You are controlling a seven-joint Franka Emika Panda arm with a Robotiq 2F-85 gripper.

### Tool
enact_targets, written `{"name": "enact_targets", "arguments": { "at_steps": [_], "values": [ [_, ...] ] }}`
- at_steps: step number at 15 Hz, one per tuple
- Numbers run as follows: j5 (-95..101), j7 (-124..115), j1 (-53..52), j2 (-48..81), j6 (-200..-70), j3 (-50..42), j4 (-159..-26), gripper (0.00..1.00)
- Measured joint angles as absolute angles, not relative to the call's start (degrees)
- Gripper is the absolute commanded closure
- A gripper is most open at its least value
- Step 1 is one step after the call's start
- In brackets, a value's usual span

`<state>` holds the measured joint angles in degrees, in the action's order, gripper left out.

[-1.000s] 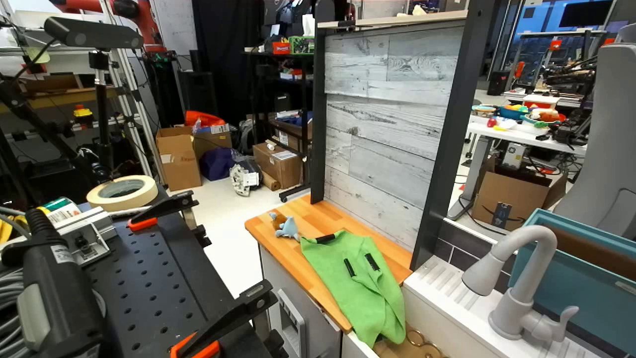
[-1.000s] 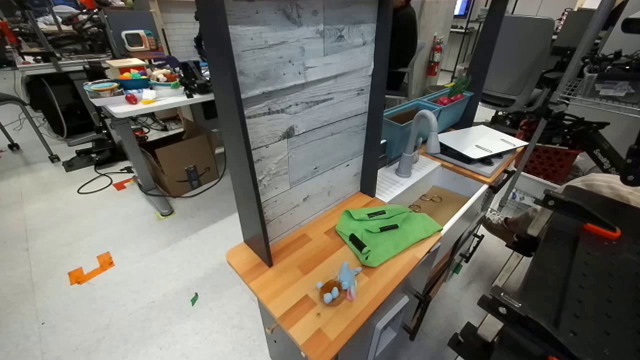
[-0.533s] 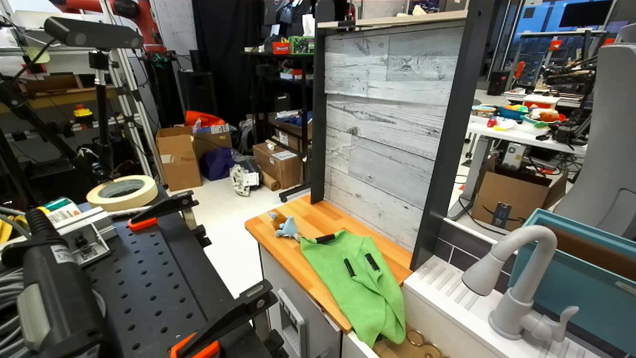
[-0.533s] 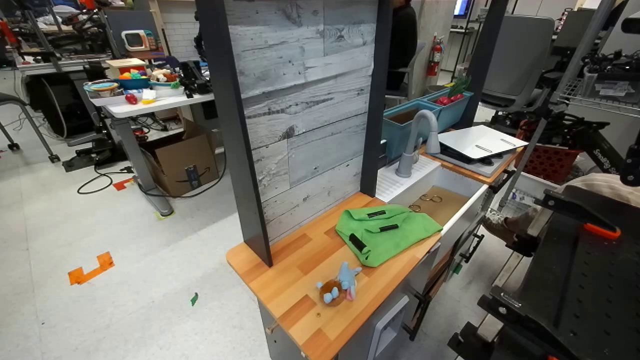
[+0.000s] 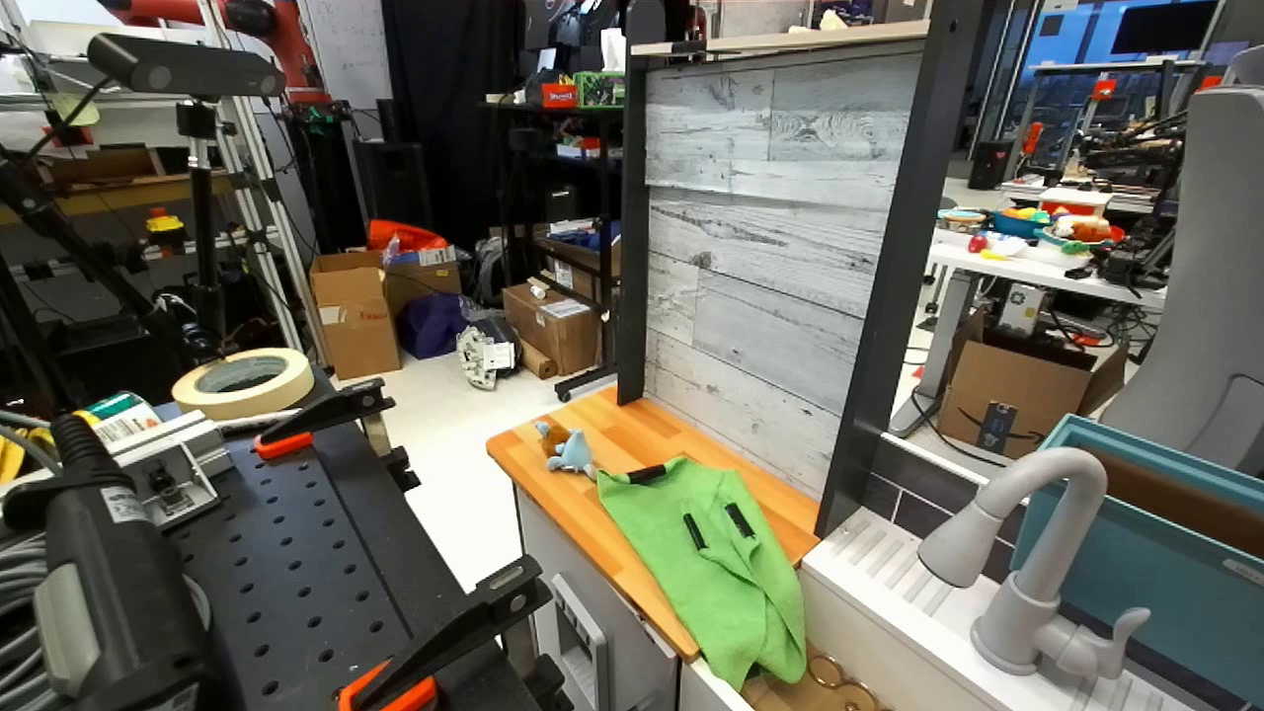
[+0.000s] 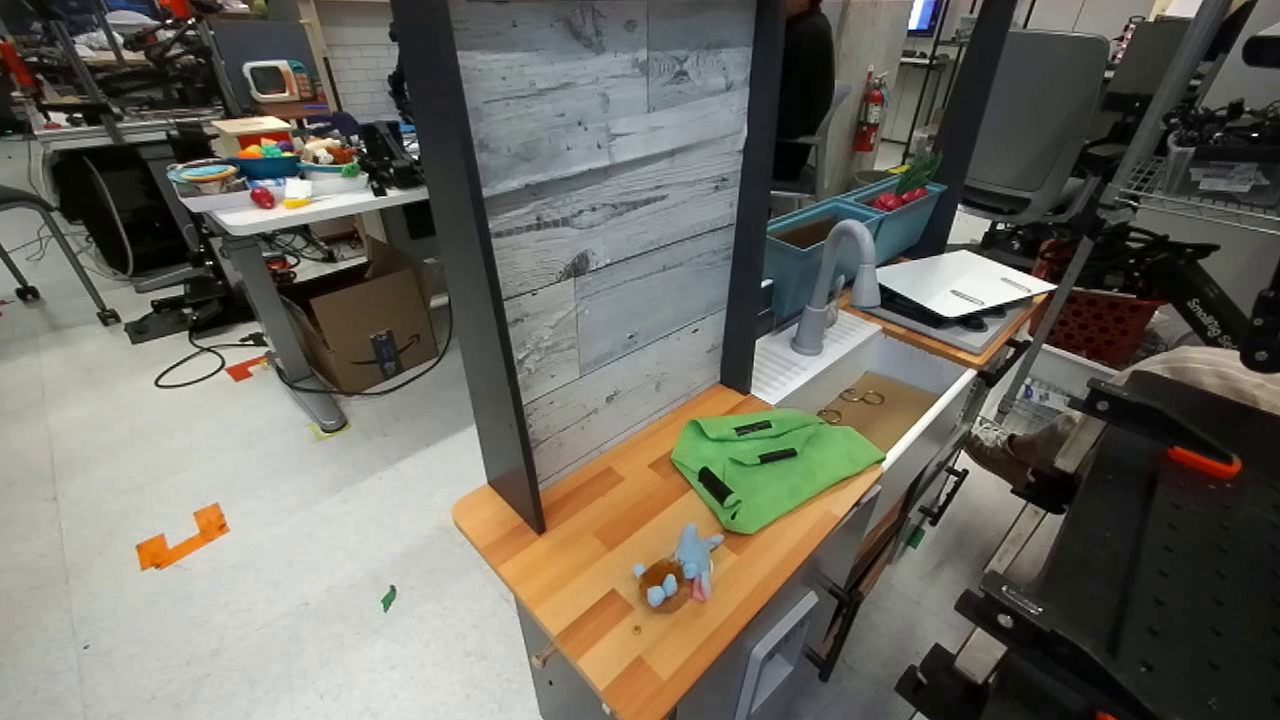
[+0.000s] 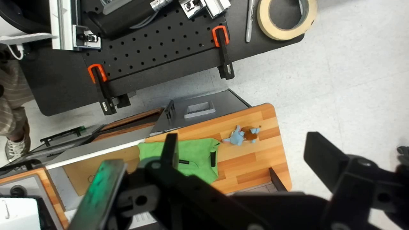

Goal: Turn the faucet to the left

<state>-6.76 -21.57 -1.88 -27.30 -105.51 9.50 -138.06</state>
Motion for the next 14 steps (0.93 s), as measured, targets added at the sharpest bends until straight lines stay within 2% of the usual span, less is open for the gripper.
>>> {"name": "enact_targets", "arguments": {
  "at_steps": [5, 14],
  "values": [
    [-5.68, -21.59, -1.4, -25.86, -110.42, 9.41, -138.82, 0.0],
    [-5.46, -21.81, 3.53, -11.18, -134.53, 4.49, -138.17, 0.0]
  ]
}}
